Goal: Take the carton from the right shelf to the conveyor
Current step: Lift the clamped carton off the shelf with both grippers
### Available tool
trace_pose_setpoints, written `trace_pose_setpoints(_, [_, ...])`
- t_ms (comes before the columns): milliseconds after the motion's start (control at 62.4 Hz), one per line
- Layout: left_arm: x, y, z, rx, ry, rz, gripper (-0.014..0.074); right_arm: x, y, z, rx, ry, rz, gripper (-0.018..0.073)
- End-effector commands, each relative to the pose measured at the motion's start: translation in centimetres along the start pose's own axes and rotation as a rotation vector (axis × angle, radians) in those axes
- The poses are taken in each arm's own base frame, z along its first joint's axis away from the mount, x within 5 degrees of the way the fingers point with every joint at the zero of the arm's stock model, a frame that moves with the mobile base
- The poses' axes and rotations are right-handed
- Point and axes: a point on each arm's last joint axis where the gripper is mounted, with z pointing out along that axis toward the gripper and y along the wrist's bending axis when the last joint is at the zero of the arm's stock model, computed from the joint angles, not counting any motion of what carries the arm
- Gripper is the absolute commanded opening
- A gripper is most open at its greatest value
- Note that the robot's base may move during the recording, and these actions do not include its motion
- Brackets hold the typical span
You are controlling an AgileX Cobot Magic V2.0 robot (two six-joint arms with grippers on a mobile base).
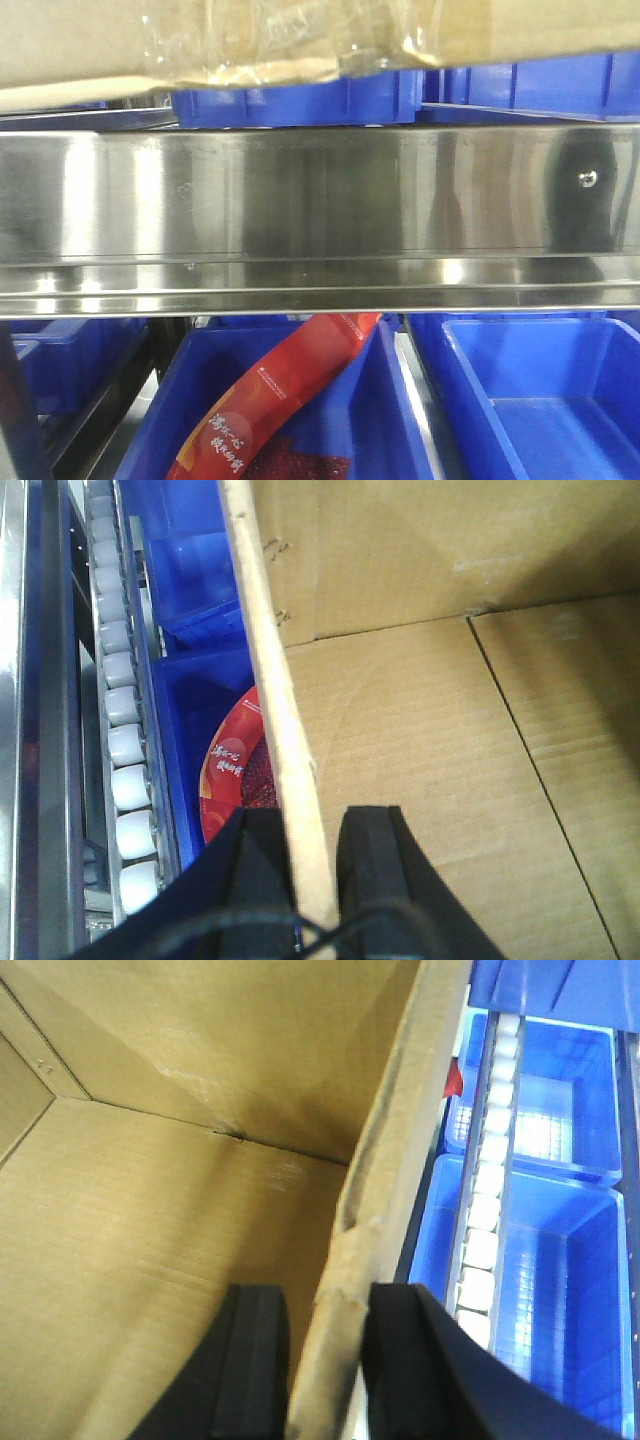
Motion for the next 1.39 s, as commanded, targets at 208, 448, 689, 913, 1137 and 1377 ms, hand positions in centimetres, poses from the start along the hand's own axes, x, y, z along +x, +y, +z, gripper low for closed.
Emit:
trace_pose_setpoints(208, [-0.25,0.27,-0.86,-0.011,-0.054,0.015,-0.0018,-0.25,0.17,-0.92,-0.011,-0.059,-0.025,-0.0066])
trace_pose_setpoints(448, [-0.25,0.27,-0.86,-0.011,-0.054,0.015,-0.0018,-0.25,0.17,-0.92,-0.011,-0.059,-0.025,-0.0066])
trace_pose_setpoints(689, [-0.25,0.27,-0.86,-0.011,-0.054,0.015,-0.0018,-0.25,0.17,-0.92,-0.011,-0.059,-0.025,-0.0066])
trace_pose_setpoints(913, [-0.25,0.27,-0.86,-0.011,-0.054,0.015,-0.0018,-0.25,0.17,-0.92,-0.011,-0.059,-0.025,-0.0066])
trace_pose_setpoints(1137, [-0.25,0.27,-0.86,-0.011,-0.054,0.015,-0.0018,-0.25,0.17,-0.92,-0.011,-0.059,-0.025,-0.0066])
trace_pose_setpoints(1377, [-0.25,0.27,-0.86,-0.011,-0.054,0.015,-0.0018,-0.25,0.17,-0.92,-0.011,-0.059,-0.025,-0.0066])
